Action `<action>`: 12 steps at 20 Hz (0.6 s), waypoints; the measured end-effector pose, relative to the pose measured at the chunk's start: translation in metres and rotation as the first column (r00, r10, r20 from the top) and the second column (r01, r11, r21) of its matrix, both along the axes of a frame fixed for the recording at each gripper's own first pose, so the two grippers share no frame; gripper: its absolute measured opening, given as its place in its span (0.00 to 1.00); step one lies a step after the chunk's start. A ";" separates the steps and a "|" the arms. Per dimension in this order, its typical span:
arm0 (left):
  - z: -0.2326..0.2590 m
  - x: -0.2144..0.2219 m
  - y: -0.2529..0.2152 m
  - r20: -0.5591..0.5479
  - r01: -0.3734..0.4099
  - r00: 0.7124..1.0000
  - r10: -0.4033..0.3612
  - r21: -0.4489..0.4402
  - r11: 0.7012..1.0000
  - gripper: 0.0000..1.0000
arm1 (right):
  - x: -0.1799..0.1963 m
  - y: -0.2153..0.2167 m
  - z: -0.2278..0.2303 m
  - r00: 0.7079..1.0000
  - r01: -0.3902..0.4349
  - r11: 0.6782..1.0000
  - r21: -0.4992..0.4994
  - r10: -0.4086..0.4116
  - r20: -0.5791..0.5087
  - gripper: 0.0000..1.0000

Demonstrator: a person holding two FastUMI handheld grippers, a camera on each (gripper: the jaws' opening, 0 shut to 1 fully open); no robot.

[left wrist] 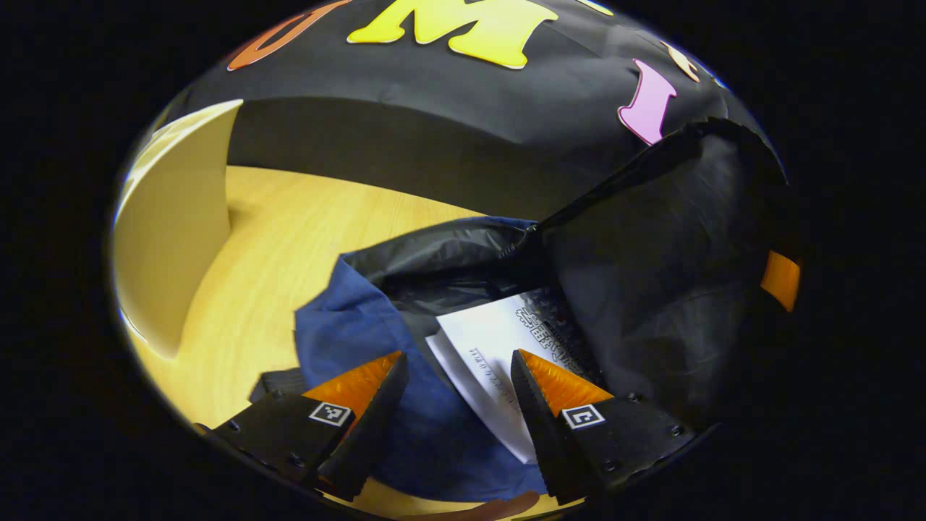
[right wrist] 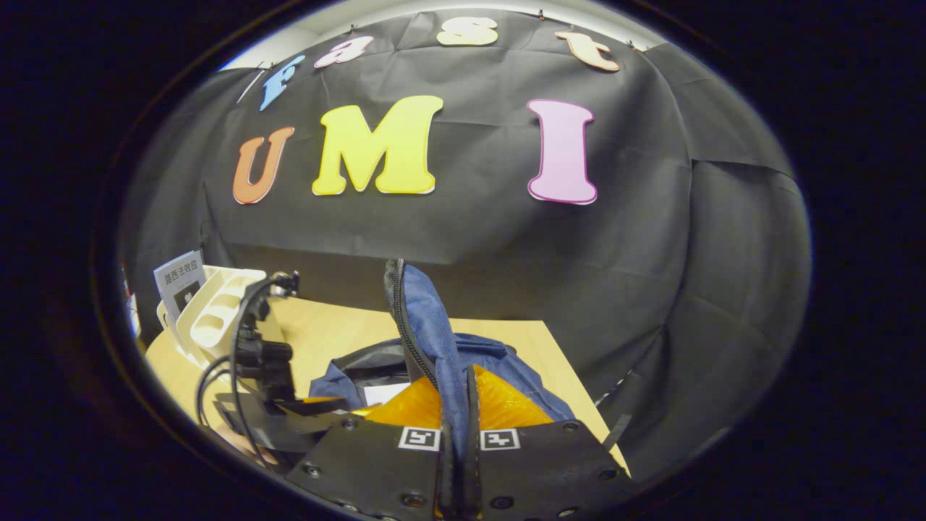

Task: Open the schoolbag, grab two books from the bookshelf and put them into the schoolbag.

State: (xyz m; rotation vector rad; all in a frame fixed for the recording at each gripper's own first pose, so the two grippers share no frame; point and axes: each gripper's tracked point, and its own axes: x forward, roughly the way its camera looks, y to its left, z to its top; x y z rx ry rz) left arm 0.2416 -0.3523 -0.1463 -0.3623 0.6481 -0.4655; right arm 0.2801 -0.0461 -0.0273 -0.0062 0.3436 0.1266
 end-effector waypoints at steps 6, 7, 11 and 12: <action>0.034 -0.021 0.086 0.140 -0.061 0.989 0.045 0.109 0.992 0.90 | -0.006 0.011 -0.009 1.000 -0.018 0.999 -0.027 0.019 0.016 0.06; 0.041 -0.025 0.103 0.166 -0.077 0.985 0.055 0.129 0.989 0.90 | -0.005 0.014 -0.010 1.000 -0.019 1.000 -0.025 0.020 0.016 0.06; 0.069 -0.039 0.179 0.250 -0.177 0.960 0.124 0.204 0.963 0.90 | -0.008 0.012 -0.015 0.999 0.008 0.998 -0.061 -0.006 0.032 0.05; 0.074 -0.044 0.198 0.255 -0.198 0.957 0.139 0.225 0.954 0.89 | -0.010 0.013 -0.016 0.999 0.010 0.997 -0.076 -0.007 0.034 0.05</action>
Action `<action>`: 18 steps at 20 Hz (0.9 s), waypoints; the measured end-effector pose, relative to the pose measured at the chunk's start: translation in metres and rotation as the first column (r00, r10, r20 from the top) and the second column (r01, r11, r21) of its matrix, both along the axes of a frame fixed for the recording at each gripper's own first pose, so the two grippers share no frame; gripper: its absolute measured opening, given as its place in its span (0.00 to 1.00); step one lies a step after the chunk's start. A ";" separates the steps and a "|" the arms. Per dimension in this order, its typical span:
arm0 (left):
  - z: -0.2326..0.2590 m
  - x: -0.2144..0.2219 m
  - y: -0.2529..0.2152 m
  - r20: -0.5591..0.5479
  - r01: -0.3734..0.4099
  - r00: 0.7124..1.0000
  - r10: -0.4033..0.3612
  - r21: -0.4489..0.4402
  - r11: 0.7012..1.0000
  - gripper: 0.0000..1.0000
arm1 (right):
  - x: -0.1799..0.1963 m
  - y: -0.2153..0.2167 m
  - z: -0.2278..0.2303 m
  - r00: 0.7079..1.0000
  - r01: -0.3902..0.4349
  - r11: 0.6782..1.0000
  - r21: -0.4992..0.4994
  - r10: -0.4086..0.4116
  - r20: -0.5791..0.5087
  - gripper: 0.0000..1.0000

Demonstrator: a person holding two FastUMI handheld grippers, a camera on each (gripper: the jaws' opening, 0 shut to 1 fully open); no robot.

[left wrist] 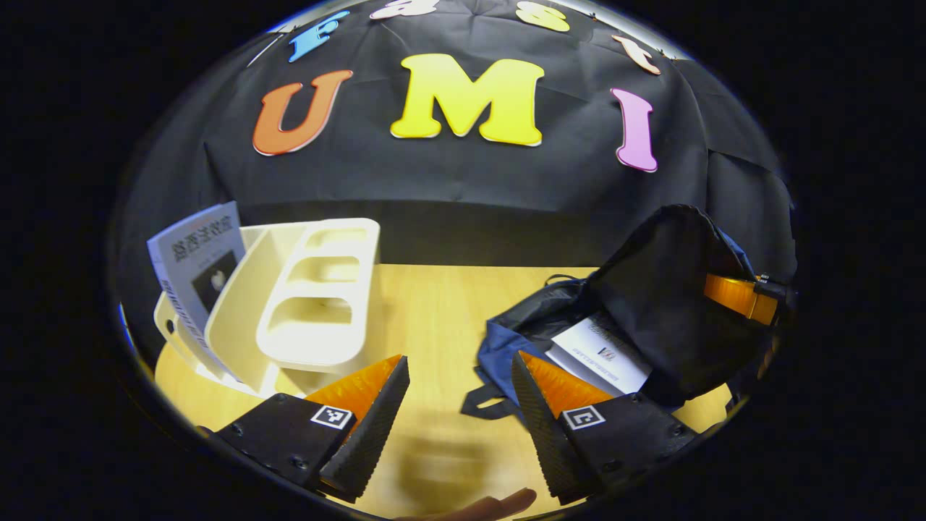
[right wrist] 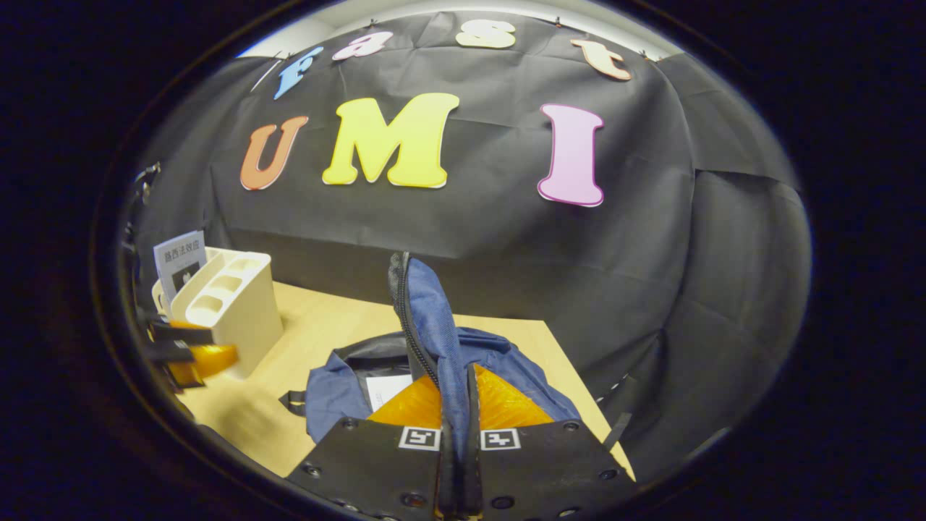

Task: Open the schoolbag, grab two books from the bookshelf and put them into the schoolbag.

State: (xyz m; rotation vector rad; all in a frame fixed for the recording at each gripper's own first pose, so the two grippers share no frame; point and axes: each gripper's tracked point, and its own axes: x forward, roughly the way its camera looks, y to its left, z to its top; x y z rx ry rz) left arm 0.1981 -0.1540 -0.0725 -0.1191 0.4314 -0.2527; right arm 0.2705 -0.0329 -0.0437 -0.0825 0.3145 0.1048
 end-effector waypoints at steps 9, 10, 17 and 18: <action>0.049 -0.021 0.130 0.060 -0.136 0.990 0.132 0.083 0.987 0.99 | -0.005 0.009 -0.004 1.000 0.008 0.999 -0.035 -0.008 -0.001 0.06; 0.054 -0.020 0.142 0.066 -0.152 0.987 0.146 0.095 0.984 0.99 | -0.006 0.009 -0.006 1.000 0.006 0.999 -0.040 -0.006 -0.003 0.06; 0.112 0.018 0.208 0.107 -0.183 0.980 0.170 0.119 0.976 0.98 | -0.004 0.008 -0.011 1.000 0.015 0.999 -0.038 -0.015 -0.005 0.06; 0.119 0.026 0.217 0.106 -0.188 0.979 0.175 0.123 0.975 0.98 | -0.006 0.009 -0.012 1.000 0.014 0.999 -0.033 -0.014 -0.004 0.06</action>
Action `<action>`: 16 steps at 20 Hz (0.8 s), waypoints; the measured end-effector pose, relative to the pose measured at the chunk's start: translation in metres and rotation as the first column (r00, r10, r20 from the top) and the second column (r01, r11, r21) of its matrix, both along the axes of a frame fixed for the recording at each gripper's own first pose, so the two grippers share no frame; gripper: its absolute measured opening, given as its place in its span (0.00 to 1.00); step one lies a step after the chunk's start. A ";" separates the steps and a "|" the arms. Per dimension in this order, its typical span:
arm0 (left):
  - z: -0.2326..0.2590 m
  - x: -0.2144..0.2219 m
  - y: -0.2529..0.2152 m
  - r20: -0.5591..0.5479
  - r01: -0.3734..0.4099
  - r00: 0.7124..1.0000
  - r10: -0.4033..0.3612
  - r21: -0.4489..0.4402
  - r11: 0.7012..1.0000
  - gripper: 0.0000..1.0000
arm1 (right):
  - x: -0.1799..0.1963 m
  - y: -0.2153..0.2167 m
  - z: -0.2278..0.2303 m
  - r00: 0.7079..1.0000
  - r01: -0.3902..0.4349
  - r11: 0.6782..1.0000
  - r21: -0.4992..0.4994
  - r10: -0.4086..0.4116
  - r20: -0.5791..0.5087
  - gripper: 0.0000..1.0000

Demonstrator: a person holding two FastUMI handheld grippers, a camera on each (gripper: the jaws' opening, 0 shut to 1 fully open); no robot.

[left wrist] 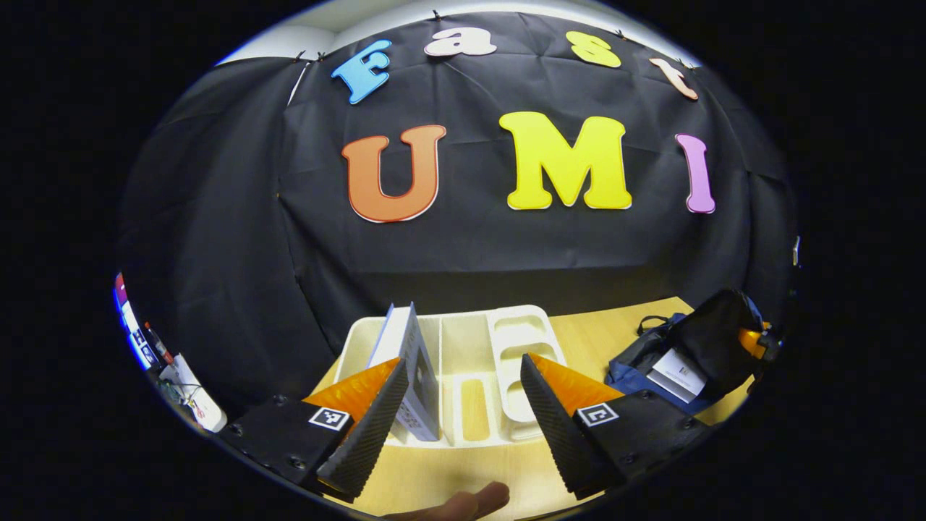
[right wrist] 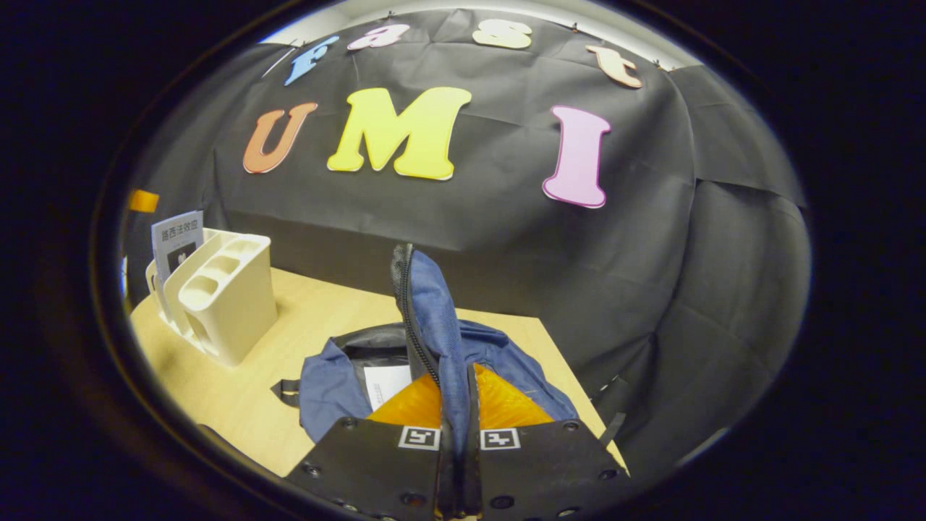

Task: Open the schoolbag, grab two books from the bookshelf and put them into the schoolbag.

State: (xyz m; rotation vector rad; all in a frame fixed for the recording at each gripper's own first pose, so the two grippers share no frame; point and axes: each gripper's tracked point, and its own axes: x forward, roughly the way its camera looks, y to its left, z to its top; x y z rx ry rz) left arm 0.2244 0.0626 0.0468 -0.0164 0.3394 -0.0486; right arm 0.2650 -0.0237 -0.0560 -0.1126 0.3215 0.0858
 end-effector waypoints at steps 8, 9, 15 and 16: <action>-0.013 0.068 0.042 -0.152 -0.009 0.988 0.012 0.024 1.000 0.97 | -0.004 0.000 -0.005 1.000 -0.007 1.000 -0.027 0.007 -0.006 0.06; -0.022 0.076 0.043 -0.191 0.009 0.982 -0.003 0.028 1.000 0.97 | -0.005 -0.001 -0.006 1.000 -0.007 0.999 -0.034 0.007 -0.010 0.06; -0.071 0.117 0.052 -0.332 0.034 0.943 -0.002 0.090 0.995 0.97 | -0.008 0.002 -0.012 1.000 -0.015 0.996 -0.083 0.013 -0.022 0.06; -0.076 0.123 0.056 -0.336 0.029 0.942 0.007 0.102 0.994 0.97 | -0.009 0.003 -0.012 1.000 -0.019 0.995 -0.095 0.017 -0.022 0.06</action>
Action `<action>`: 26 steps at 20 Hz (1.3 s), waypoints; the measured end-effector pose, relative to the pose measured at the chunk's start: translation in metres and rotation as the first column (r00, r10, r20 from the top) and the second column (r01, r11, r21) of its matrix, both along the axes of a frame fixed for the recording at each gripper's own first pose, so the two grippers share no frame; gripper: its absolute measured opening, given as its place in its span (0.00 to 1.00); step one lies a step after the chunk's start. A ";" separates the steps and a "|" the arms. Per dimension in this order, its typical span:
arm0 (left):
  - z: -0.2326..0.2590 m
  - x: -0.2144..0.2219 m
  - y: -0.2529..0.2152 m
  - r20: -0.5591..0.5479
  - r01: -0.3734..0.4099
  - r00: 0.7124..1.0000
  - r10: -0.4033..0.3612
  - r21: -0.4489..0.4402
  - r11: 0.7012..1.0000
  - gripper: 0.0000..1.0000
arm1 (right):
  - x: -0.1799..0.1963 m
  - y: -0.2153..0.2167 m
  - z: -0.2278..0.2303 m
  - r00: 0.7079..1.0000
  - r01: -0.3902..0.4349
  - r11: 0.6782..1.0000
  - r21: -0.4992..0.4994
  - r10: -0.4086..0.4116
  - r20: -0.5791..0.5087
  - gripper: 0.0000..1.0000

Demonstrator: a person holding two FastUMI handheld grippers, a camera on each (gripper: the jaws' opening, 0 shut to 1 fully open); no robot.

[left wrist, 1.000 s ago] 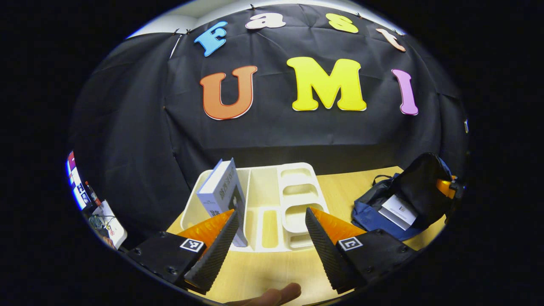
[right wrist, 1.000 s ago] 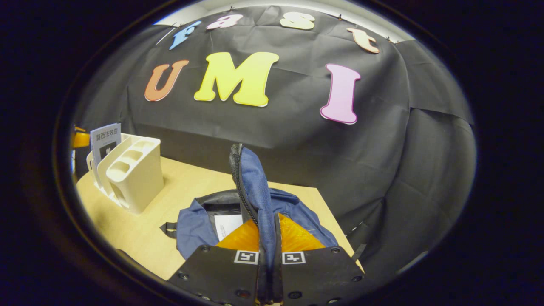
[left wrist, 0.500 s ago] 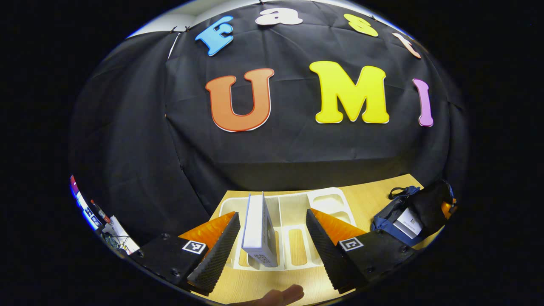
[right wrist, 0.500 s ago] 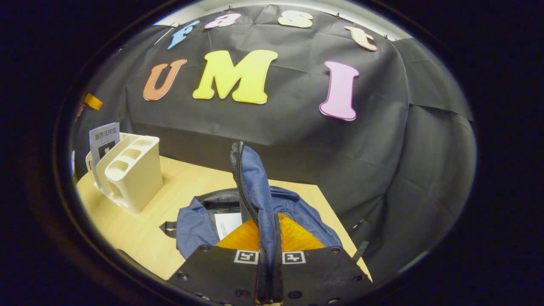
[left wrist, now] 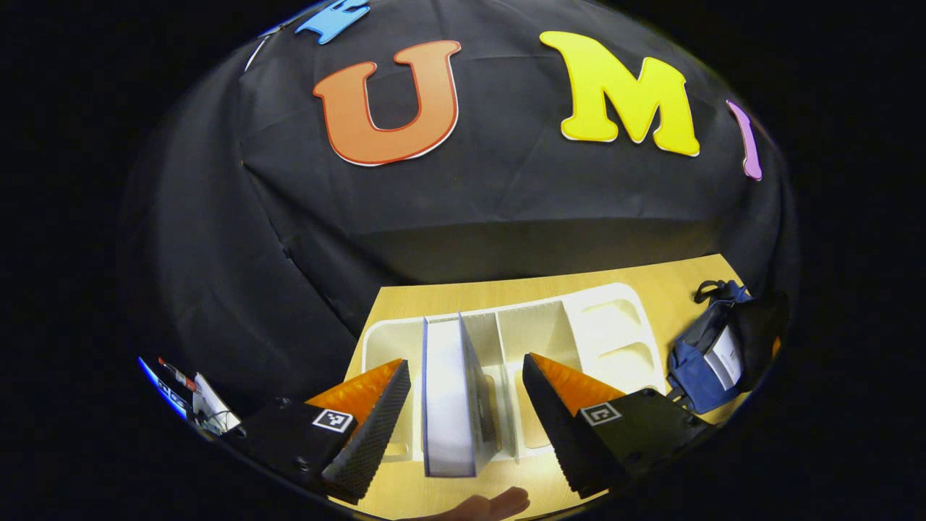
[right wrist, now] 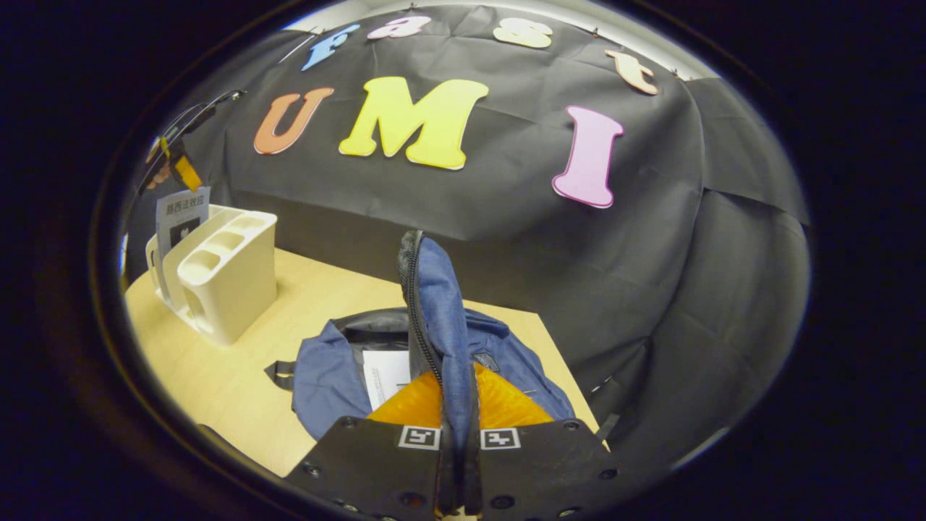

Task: Open the schoolbag, grab two books from the bookshelf and put them into the schoolbag.

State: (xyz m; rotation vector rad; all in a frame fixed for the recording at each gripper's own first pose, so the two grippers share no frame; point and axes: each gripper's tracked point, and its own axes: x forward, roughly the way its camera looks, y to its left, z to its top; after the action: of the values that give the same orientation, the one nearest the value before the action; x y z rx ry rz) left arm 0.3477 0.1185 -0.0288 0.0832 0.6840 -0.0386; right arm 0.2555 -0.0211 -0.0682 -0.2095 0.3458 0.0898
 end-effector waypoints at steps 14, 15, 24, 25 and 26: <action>-0.046 -0.019 -0.009 -0.229 -0.009 0.974 -0.004 -0.058 0.998 0.47 | -0.005 -0.005 -0.009 1.000 0.004 0.999 0.041 -0.004 -0.013 0.06; -0.045 -0.023 -0.008 -0.229 -0.018 0.974 0.001 -0.074 0.997 0.45 | -0.006 -0.005 -0.009 1.000 0.003 0.999 0.046 -0.003 -0.011 0.06; -0.011 -0.084 0.009 -0.169 -0.085 0.984 0.060 -0.139 0.987 0.39 | -0.009 -0.004 -0.013 1.000 -0.009 0.996 0.087 0.010 -0.007 0.06; -0.008 -0.094 0.009 -0.163 -0.083 0.985 0.059 -0.147 0.986 0.39 | -0.009 -0.003 -0.013 1.000 -0.008 0.996 0.088 0.009 -0.007 0.06; -0.005 -0.103 0.010 -0.155 -0.083 0.986 0.058 -0.155 0.984 0.39 | -0.009 -0.003 -0.014 1.000 -0.009 0.996 0.088 0.010 -0.007 0.06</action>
State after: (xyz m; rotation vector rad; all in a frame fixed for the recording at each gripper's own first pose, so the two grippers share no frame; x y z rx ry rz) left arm 0.2451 0.1282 -0.0343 -0.1004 0.8313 -0.0319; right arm 0.2463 -0.0241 -0.0823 -0.1241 0.3475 0.1148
